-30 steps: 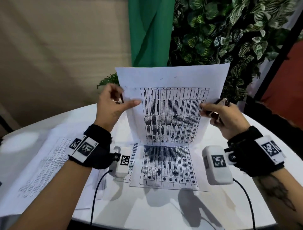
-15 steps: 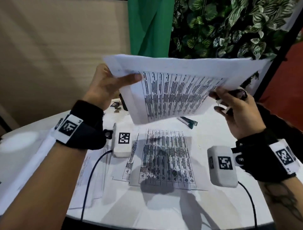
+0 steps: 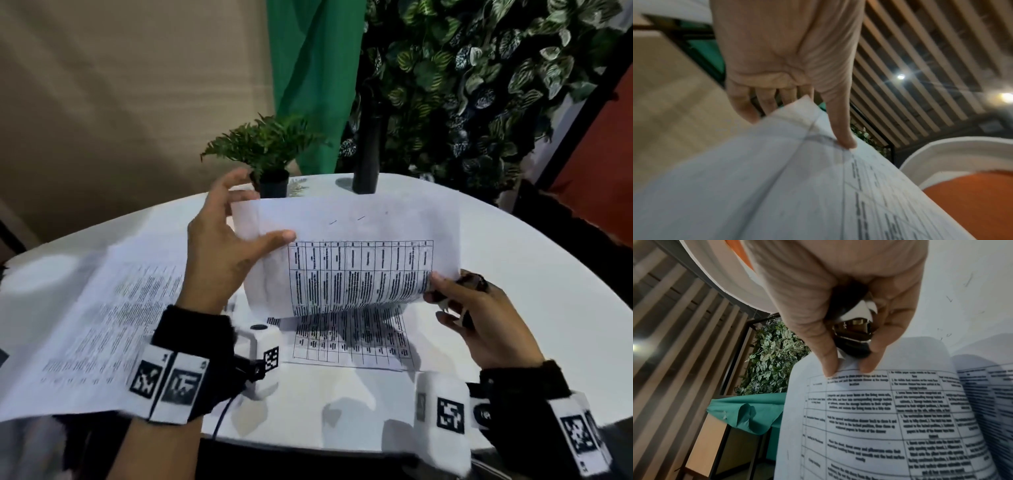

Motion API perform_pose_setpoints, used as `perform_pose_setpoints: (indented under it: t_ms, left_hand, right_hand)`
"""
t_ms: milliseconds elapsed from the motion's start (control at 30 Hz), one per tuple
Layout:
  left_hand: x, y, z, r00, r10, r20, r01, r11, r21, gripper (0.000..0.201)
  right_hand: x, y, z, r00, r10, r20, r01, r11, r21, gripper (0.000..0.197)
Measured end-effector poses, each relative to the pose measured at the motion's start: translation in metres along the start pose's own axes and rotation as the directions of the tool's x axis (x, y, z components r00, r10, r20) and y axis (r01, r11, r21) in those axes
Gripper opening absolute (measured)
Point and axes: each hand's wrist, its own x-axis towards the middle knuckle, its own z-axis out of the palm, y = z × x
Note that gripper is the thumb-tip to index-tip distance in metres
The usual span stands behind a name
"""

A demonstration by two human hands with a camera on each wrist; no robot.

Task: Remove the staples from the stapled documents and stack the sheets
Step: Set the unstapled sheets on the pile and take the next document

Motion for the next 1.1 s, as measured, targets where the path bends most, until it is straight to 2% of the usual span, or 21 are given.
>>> perform_pose_setpoints:
  t_ms: [67, 133, 167, 233, 300, 367, 400, 467, 533, 633, 767, 867, 933, 1000, 1033, 1100]
  left_hand:
    - [-0.003, 0.009, 0.004, 0.99, 0.128, 0.055, -0.137, 0.965, 0.224, 0.081]
    - [-0.001, 0.016, 0.009, 0.981, 0.131, 0.144, -0.179, 0.899, 0.4, 0.077]
    - [0.0, 0.017, 0.012, 0.979, 0.109, 0.171, -0.175, 0.883, 0.435, 0.073]
    - [0.002, 0.022, 0.016, 0.976, 0.083, 0.201, -0.155, 0.914, 0.375, 0.058]
    - [0.003, 0.028, 0.018, 0.96, 0.04, 0.277, -0.076, 0.99, 0.121, 0.041]
    - [0.002, 0.03, 0.019, 0.921, -0.003, 0.389, 0.059, 0.99, -0.132, 0.029]
    - [0.002, 0.031, 0.019, 0.904, -0.016, 0.428, 0.102, 0.978, -0.181, 0.025]
    - [0.001, 0.029, 0.017, 0.88, -0.046, 0.472, 0.15, 0.971, -0.184, 0.025]
    - [0.0, 0.024, 0.016, 0.87, -0.05, 0.49, 0.147, 0.976, -0.161, 0.029]
    - [0.0, 0.02, 0.016, 0.86, -0.047, 0.508, 0.132, 0.982, -0.132, 0.044]
    - [-0.001, 0.023, 0.017, 0.877, -0.048, 0.479, 0.073, 0.997, -0.035, 0.036]
    - [-0.004, 0.024, 0.015, 0.896, -0.051, 0.44, 0.038, 0.999, 0.038, 0.034]
    - [-0.008, 0.025, 0.014, 0.897, -0.038, 0.44, 0.036, 0.999, 0.012, 0.033]
    - [-0.011, 0.026, 0.013, 0.897, -0.033, 0.44, 0.053, 0.998, -0.033, 0.032]
    - [-0.012, 0.027, 0.012, 0.898, -0.035, 0.438, 0.058, 0.997, -0.041, 0.032]
    - [-0.013, 0.026, 0.012, 0.902, -0.041, 0.43, 0.065, 0.997, -0.041, 0.032]
  right_hand:
    - [-0.004, -0.001, -0.002, 1.0, 0.003, 0.015, -0.003, 1.0, -0.003, 0.013]
    - [-0.006, -0.001, -0.003, 1.0, 0.005, 0.027, -0.005, 1.0, -0.012, 0.011]
    - [-0.007, -0.001, -0.003, 0.999, 0.008, 0.035, -0.008, 1.0, -0.019, 0.009]
    - [-0.008, -0.001, -0.004, 0.999, 0.012, 0.045, -0.01, 1.0, -0.027, 0.008]
    - [-0.008, 0.0, -0.005, 0.999, 0.01, 0.04, -0.009, 1.0, -0.024, 0.009]
    - [-0.008, 0.0, -0.006, 0.999, 0.005, 0.034, -0.004, 1.0, -0.005, 0.009]
    - [-0.008, 0.0, -0.005, 0.999, 0.003, 0.032, -0.003, 1.0, 0.01, 0.008]
    - [-0.009, 0.0, -0.004, 1.0, -0.008, 0.026, 0.007, 1.0, 0.028, 0.007]
    - [-0.009, 0.001, -0.003, 1.0, -0.019, 0.021, 0.019, 0.999, 0.028, 0.008]
    - [-0.01, 0.003, -0.002, 1.0, -0.016, 0.017, 0.015, 1.0, 0.016, 0.007]
    - [-0.01, 0.005, -0.001, 1.0, 0.007, 0.001, -0.007, 0.999, 0.04, 0.007]
    - [-0.01, 0.005, 0.001, 1.0, -0.004, -0.002, 0.004, 0.999, 0.048, 0.016]
    - [-0.01, 0.005, 0.0, 0.999, -0.027, -0.018, 0.027, 0.999, 0.046, 0.016]
    - [-0.011, 0.002, -0.002, 0.989, -0.11, -0.104, 0.115, 0.992, 0.048, 0.01]
    - [-0.012, -0.002, -0.004, 0.967, -0.179, -0.18, 0.188, 0.982, 0.036, 0.009]
    - [-0.013, -0.014, -0.006, 0.888, -0.331, -0.319, 0.345, 0.939, -0.015, 0.013]
